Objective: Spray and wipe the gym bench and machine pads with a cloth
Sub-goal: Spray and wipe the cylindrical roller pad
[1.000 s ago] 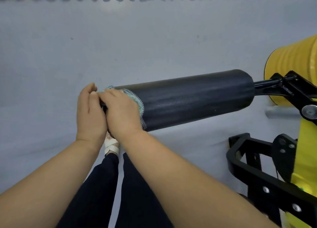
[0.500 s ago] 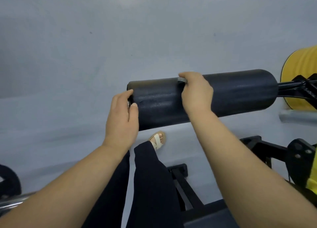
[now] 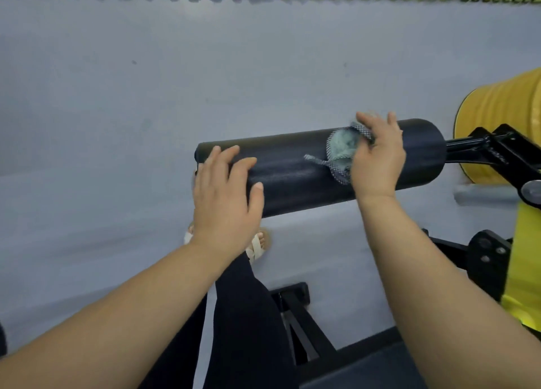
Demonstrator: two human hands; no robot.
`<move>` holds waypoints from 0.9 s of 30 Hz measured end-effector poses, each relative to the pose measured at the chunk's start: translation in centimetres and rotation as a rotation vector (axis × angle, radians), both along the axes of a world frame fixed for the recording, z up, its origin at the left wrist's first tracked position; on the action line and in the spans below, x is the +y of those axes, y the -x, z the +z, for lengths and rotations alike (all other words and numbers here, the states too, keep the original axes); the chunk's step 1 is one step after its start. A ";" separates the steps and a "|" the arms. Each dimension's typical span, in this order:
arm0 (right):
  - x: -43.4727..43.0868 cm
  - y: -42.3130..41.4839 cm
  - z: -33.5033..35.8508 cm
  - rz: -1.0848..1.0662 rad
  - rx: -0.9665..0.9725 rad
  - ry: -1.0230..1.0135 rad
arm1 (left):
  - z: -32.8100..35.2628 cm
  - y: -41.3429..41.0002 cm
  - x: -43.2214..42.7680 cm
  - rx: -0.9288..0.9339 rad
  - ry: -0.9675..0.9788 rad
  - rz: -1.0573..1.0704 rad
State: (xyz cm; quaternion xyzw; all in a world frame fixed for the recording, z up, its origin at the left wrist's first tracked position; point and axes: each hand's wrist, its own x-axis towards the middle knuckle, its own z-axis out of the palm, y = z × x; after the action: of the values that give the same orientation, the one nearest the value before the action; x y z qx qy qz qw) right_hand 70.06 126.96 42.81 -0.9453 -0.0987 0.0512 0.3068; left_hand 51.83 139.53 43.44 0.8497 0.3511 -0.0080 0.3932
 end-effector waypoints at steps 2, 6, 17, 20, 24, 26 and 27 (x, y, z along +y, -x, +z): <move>-1.0 -1.5 -0.5 -0.087 0.032 0.013 | 0.1 -1.7 -1.0 0.012 -0.029 -0.126; 3.1 4.8 -2.4 0.355 -0.015 0.028 | 0.2 -4.2 -1.9 -0.006 0.003 -0.160; -1.6 0.3 -4.4 0.785 -0.533 0.208 | -0.5 -6.4 -1.9 0.092 -0.146 -0.326; -4.9 -3.7 -4.5 0.733 -0.568 0.262 | -0.9 -7.0 -2.8 0.167 -0.151 -0.378; -10.0 -10.0 -4.5 0.415 -0.467 0.394 | -1.4 -6.7 -2.8 0.155 -0.183 -0.382; -11.4 -12.0 -4.4 0.232 -0.385 0.433 | -1.5 -6.5 -2.8 0.167 -0.191 -0.405; -11.5 -12.5 -4.2 0.134 -0.328 0.440 | -1.5 -6.6 -2.8 0.176 -0.193 -0.410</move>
State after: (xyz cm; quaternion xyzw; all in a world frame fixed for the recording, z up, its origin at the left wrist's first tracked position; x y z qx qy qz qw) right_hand 82.54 115.42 38.56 -0.9762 -0.1957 -0.0622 0.0700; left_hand 58.47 136.77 41.93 0.9329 0.2032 -0.1283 0.2681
